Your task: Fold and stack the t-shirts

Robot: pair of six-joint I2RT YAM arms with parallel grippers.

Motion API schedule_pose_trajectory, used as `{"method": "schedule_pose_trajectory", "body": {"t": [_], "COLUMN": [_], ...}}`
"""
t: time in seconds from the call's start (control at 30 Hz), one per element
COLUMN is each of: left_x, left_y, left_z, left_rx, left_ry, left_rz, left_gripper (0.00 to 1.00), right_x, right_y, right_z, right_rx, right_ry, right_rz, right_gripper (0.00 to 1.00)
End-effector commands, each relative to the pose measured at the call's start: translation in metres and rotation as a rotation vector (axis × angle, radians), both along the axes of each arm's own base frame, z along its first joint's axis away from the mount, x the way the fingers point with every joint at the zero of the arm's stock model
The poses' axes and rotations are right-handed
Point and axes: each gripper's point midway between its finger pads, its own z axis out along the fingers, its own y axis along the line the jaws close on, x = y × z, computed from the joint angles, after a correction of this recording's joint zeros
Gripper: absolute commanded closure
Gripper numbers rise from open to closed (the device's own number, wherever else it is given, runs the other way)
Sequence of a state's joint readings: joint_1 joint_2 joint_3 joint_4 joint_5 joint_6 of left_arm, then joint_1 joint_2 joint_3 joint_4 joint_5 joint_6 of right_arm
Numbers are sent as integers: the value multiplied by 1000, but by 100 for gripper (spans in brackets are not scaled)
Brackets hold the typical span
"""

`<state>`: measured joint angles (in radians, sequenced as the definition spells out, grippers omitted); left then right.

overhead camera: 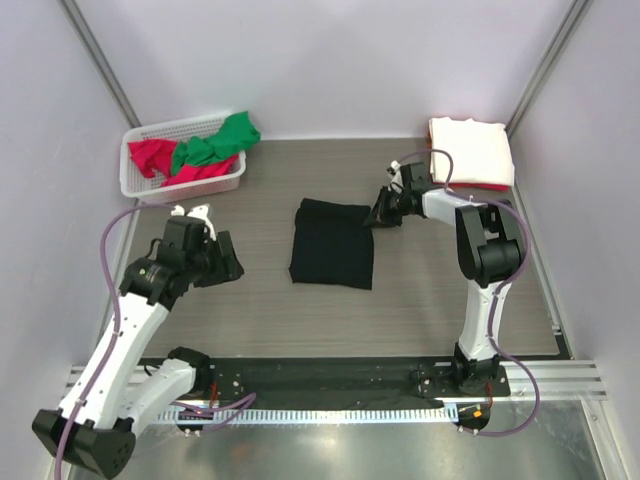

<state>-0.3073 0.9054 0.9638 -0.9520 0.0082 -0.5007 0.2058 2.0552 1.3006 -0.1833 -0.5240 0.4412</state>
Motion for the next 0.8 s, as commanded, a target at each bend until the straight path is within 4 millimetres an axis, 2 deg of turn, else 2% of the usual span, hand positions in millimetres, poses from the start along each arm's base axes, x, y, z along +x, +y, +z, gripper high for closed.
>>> {"method": "schedule_pose_trajectory", "body": {"t": [0.0,0.2,0.27,0.37,0.43,0.47,0.57,0.67,0.73,0.77], "left_x": [6,2,3,3,4,3,3,4,4,3], "left_y": [-8,-2,5,13,16,17,18,19,20,21], "left_z": [16,32,34,36,36,36,35,34,33,32], "left_rx": [-82,-107,-84,-64,-56,-54,-48,-41,-38,-35], "left_ry": [-116,-227,-245,-257,-262,-265,-257,-250,-247,-241], "left_rz": [2,35,66,100,116,122,125,137,143,145], "left_gripper": [41,41,42,43,43,43,43,43,44,44], "right_x": [19,32,32,41,45,50,56,67,70,75], "right_y": [-13,-39,-47,-63,-81,-87,-113,-129,-139,-145], "right_z": [58,102,107,129,141,153,172,209,222,237], "right_rx": [-111,-194,-234,-293,-367,-398,-509,-577,-622,-639], "right_ry": [-162,-260,-264,-318,-349,-380,-423,-505,-533,-569], "right_rz": [30,1,-6,-26,-47,-56,-87,-123,-117,-117], "right_gripper": [99,99,99,99,99,99,99,99,99,99]}}
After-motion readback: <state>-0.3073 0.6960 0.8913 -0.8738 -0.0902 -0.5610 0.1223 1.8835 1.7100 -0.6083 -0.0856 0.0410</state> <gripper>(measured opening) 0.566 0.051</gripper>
